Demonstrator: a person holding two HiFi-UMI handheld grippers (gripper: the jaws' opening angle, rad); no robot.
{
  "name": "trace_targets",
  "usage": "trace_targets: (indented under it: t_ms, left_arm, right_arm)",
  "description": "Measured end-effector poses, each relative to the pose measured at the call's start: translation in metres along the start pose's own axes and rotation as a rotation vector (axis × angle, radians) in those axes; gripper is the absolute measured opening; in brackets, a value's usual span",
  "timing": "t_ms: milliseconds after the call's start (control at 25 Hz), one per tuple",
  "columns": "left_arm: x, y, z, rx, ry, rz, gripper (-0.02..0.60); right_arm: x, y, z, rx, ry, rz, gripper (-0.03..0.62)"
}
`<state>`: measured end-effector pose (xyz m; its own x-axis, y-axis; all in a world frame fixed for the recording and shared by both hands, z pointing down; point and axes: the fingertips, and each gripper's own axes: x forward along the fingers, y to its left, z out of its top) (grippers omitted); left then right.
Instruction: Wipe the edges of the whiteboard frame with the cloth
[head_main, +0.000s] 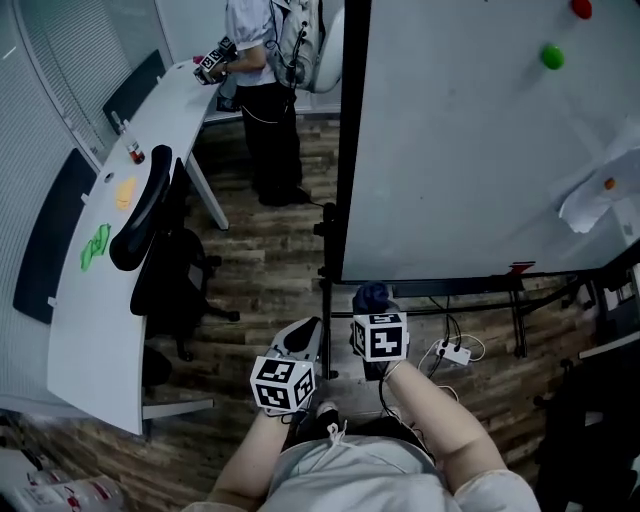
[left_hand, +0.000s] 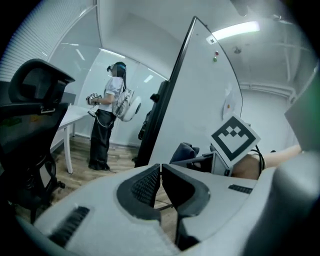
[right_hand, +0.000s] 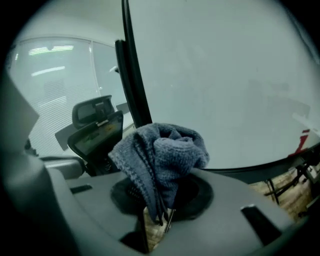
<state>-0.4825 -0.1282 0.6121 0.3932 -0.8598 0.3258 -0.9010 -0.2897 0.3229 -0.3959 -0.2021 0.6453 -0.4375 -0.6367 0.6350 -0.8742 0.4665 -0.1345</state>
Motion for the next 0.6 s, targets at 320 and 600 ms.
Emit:
trace_targets:
  t_ms: [320, 600]
  left_arm:
    - [0.001, -0.072, 0.08, 0.03, -0.168, -0.024, 0.025]
    - [0.005, -0.152, 0.114, 0.201, -0.225, -0.116, 0.025]
  right_arm:
    - [-0.098, -0.031, 0.051, -0.132, -0.258, 0.056, 0.077]
    - [-0.175, -0.06, 0.076, -0.141, -0.41, 0.156, 0.077]
